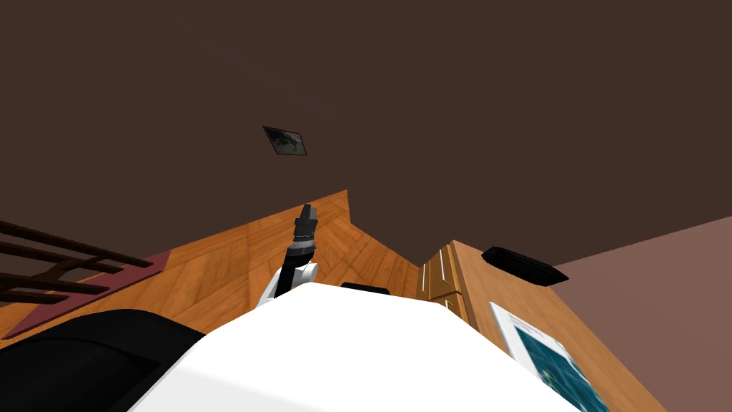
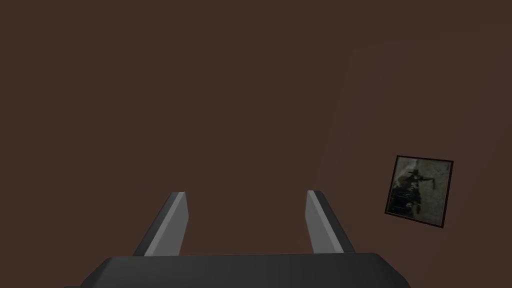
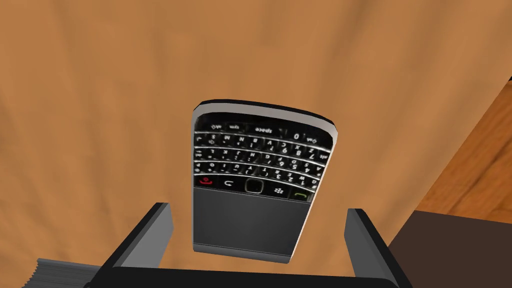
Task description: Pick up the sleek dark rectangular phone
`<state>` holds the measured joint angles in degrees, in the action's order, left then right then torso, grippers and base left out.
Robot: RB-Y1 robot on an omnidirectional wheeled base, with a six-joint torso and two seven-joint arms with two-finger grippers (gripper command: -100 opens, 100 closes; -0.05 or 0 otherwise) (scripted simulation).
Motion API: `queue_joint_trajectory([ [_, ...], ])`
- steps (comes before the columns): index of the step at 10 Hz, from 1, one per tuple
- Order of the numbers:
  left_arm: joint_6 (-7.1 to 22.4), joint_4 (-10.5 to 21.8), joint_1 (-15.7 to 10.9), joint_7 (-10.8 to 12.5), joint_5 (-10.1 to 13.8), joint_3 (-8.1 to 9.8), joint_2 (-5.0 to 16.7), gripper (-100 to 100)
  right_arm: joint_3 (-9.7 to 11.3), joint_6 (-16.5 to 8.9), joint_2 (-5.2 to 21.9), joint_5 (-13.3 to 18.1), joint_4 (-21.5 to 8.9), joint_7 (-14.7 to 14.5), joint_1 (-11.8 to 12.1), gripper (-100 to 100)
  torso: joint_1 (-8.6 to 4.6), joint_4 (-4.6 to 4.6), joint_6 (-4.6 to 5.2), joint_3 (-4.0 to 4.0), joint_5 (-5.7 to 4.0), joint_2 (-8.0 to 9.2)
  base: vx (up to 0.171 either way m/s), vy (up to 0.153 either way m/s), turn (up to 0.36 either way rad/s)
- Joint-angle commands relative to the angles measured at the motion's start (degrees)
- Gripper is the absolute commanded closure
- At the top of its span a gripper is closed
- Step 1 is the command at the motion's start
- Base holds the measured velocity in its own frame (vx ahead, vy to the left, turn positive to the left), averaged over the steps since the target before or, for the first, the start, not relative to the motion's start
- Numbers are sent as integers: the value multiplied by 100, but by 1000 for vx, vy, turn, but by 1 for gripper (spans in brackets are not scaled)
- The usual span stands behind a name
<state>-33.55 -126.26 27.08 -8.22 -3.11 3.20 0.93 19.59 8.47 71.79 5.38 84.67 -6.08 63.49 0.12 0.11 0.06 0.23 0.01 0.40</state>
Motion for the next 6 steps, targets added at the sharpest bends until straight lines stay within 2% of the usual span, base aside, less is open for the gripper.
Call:
queue_joint_trajectory([
  [1, 0, 0, 0, 0, 0, 0, 0, 0, 163, -224, -10, -49, 73, 164, -183, -100, 0, 0, 0, 0, 0, 0, -131, 3, 172],
  [2, 0, 0, 0, 0, 0, 0, 0, 0, 227, -304, -12, -67, 98, 224, -256, -100, 3, 1, -1, 2, 1, 5, -125, -9, 196],
  [3, 0, 0, 0, 0, 0, 0, 0, 0, 165, -229, -2, -55, 87, 173, -187, -100, -11, 2, 0, 3, -15, 5, -48, -5, 41],
  [4, 0, 0, 1, 0, 0, 0, 0, 0, 169, -244, -4, -56, 89, 187, -196, 100, -22, -1, 6, -6, -20, -12, -9, 0, -11],
  [6, 0, 0, 2, 0, 0, 1, 0, 0, 167, -245, -7, -62, 86, 195, -193, 100, -23, -6, 0, -18, -23, -32, 0, 0, 0],
])
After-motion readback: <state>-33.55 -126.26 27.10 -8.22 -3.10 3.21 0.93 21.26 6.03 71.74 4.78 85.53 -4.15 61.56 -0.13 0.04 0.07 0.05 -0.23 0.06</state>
